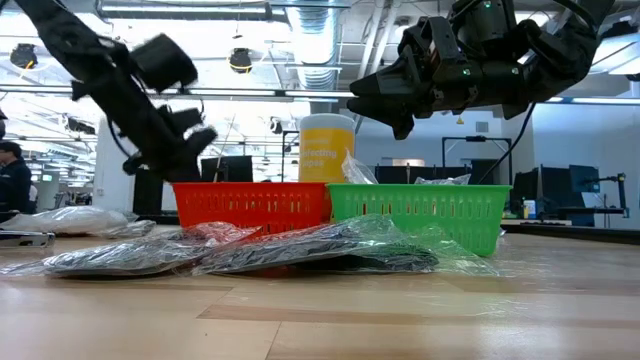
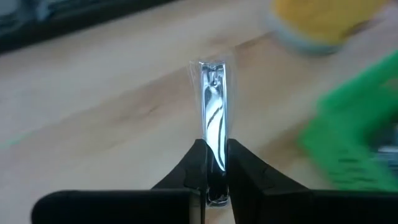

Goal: Pick & Place Travel size toiletries
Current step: Put the nail cutter into the right green bin

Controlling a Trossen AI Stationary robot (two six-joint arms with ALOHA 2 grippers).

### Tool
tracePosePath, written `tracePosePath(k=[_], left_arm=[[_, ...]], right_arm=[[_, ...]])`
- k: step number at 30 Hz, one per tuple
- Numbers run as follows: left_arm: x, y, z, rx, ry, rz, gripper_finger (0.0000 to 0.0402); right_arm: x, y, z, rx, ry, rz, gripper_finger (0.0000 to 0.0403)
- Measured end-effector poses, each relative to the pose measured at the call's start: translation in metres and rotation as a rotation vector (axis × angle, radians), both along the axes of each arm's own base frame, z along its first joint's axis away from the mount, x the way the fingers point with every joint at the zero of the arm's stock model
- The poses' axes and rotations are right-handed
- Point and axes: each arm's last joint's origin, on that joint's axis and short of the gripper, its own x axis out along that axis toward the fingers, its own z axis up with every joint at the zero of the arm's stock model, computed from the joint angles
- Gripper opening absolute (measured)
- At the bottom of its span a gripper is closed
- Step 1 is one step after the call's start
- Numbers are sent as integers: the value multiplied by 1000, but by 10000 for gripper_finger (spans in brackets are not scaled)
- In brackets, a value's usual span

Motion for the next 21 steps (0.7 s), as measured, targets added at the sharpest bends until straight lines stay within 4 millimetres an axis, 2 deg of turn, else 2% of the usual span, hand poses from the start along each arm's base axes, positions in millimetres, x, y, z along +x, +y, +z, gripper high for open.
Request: tracePosePath(k=[10, 16, 21], left_arm=[[0, -43, 40, 91, -213, -232, 27], [8, -61, 54, 154, -337, -357, 27], [17, -71, 59, 195, -402, -423, 27]], right_arm=[[1, 1, 4, -2, -31, 4, 153], [6, 1, 10, -4, -54, 5, 155], [9, 5, 16, -5, -74, 19, 158]])
